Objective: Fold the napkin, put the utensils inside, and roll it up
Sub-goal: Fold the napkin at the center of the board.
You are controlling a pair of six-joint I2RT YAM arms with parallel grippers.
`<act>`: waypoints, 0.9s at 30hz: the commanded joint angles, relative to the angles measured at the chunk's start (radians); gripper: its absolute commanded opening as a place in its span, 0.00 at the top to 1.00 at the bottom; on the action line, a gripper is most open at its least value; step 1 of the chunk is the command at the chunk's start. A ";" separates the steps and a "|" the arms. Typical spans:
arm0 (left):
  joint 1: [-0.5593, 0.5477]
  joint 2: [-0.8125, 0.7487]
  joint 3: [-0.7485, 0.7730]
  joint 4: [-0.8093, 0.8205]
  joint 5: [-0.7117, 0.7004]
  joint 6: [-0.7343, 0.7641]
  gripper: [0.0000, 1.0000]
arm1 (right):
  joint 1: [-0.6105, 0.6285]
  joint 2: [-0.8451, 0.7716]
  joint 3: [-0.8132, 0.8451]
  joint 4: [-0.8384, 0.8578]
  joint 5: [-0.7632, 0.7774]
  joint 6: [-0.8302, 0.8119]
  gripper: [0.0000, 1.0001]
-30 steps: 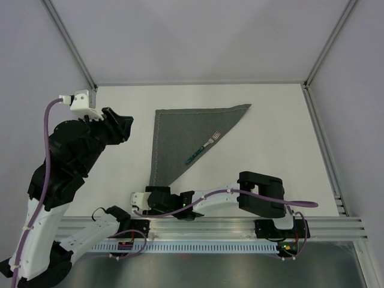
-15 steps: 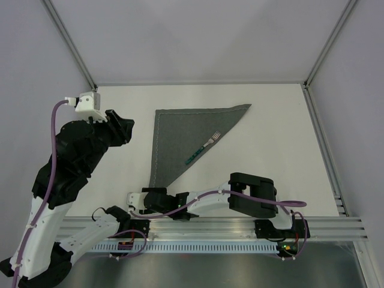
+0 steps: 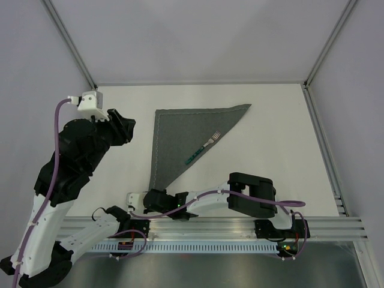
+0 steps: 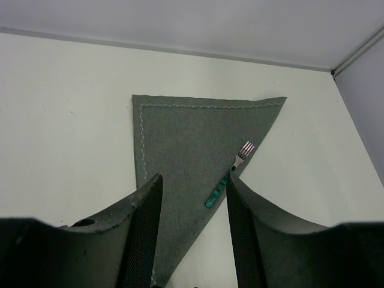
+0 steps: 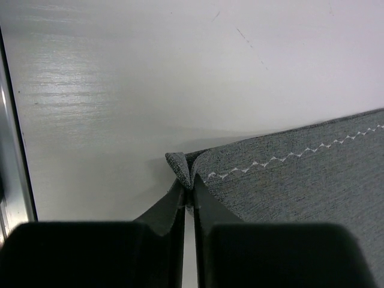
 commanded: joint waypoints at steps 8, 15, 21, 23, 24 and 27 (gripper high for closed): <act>-0.003 0.026 -0.007 0.018 0.007 0.000 0.48 | -0.048 -0.069 0.090 -0.086 -0.054 0.080 1.00; -0.003 0.055 -0.011 0.045 0.030 0.002 0.48 | -0.159 -0.136 0.123 -0.183 -0.135 0.184 1.00; -0.003 0.096 -0.012 0.081 0.062 0.002 0.48 | -0.271 -0.199 0.110 -0.230 -0.178 0.252 0.99; -0.003 0.108 -0.012 0.096 0.077 0.002 0.48 | -0.301 -0.224 0.100 -0.232 -0.184 0.262 1.00; -0.003 0.115 -0.010 0.100 0.082 0.002 0.48 | -0.331 -0.231 0.095 -0.234 -0.186 0.272 0.99; -0.003 0.145 -0.013 0.119 0.100 0.004 0.48 | -0.399 -0.276 0.069 -0.246 -0.198 0.287 1.00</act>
